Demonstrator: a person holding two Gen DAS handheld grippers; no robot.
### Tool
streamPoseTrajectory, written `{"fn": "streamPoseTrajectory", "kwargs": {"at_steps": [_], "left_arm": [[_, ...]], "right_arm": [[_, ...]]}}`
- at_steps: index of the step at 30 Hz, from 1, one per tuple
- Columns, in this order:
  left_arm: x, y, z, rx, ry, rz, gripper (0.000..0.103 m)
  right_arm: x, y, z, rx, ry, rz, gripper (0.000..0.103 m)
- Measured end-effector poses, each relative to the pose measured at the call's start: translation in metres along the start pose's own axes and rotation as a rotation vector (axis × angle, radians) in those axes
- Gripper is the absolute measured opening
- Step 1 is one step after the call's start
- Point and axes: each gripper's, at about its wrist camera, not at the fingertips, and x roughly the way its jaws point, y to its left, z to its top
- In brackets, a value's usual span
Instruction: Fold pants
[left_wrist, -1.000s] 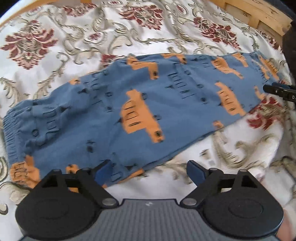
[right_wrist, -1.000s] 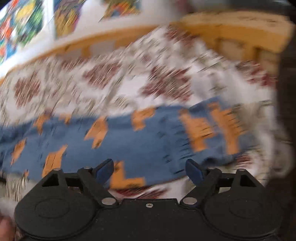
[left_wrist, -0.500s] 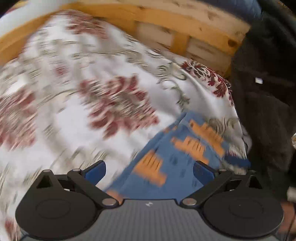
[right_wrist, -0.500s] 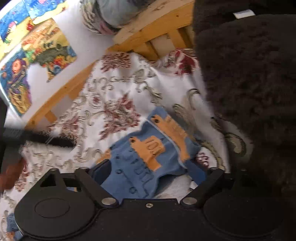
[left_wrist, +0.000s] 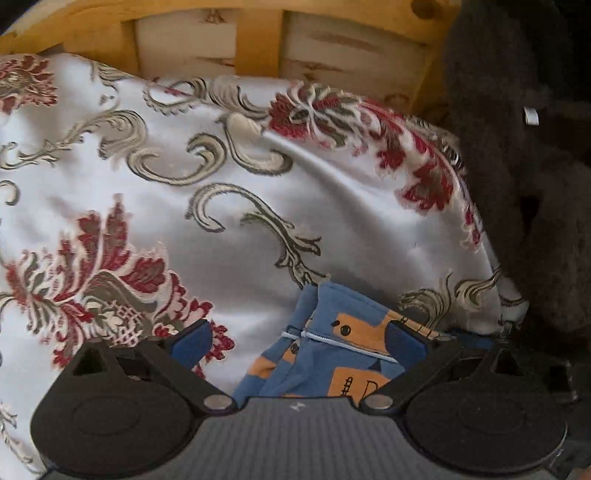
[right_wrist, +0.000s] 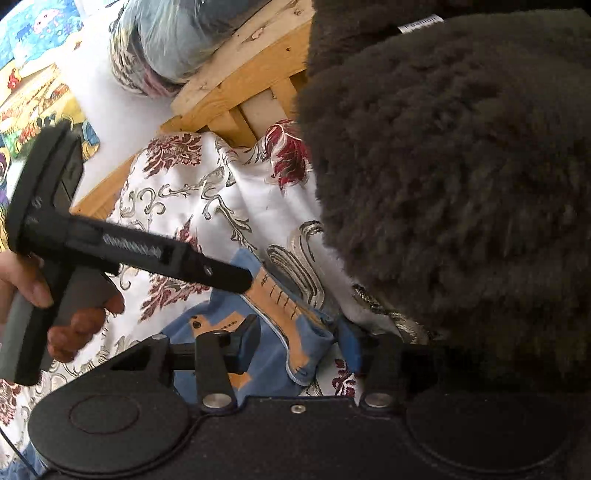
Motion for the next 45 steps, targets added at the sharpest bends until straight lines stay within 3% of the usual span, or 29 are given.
{"fn": "streamPoseTrajectory", "kwargs": {"at_steps": [1,4,6,10,16,18,24,29,32,37,42,45], "left_arm": [[0.003,0.001,-0.001,0.007,0.004,-0.011,0.088],[0.008,0.001,-0.003,0.015,0.018,-0.011,0.078],[0.008,0.0,-0.004,0.018,0.008,-0.024,0.073],[0.007,-0.001,-0.003,0.004,-0.006,-0.062,0.041],[0.0,-0.007,-0.012,0.018,-0.054,-0.063,0.023],[-0.009,-0.005,-0.019,-0.003,-0.082,-0.077,0.022],[-0.052,0.006,-0.043,-0.052,-0.189,-0.093,0.022],[-0.094,0.017,-0.073,-0.079,-0.285,-0.083,0.022],[-0.122,0.032,-0.101,-0.149,-0.34,-0.05,0.025],[-0.149,0.061,-0.166,-0.354,-0.337,-0.015,0.051],[-0.143,0.073,-0.234,-0.599,-0.308,-0.158,0.078],[-0.135,0.077,-0.261,-0.702,-0.305,-0.199,0.081]], "right_arm": [[0.0,-0.001,0.0,0.002,0.0,-0.001,0.044],[0.002,-0.005,0.001,0.016,0.007,-0.033,0.02],[0.001,-0.007,0.001,0.026,0.007,-0.03,0.019],[0.001,-0.006,0.0,0.022,-0.001,-0.025,0.014],[-0.003,-0.004,-0.001,0.018,-0.012,-0.001,0.012],[-0.006,-0.002,-0.001,0.01,-0.018,0.011,0.011],[-0.026,0.027,-0.009,-0.14,-0.088,0.094,0.011],[-0.053,0.065,-0.033,-0.36,-0.135,0.236,0.011],[-0.064,0.089,-0.053,-0.501,-0.122,0.324,0.011],[-0.073,0.123,-0.094,-0.71,-0.036,0.432,0.011],[-0.057,0.146,-0.133,-0.895,0.081,0.417,0.011],[-0.053,0.15,-0.142,-0.946,0.094,0.408,0.011]]}}
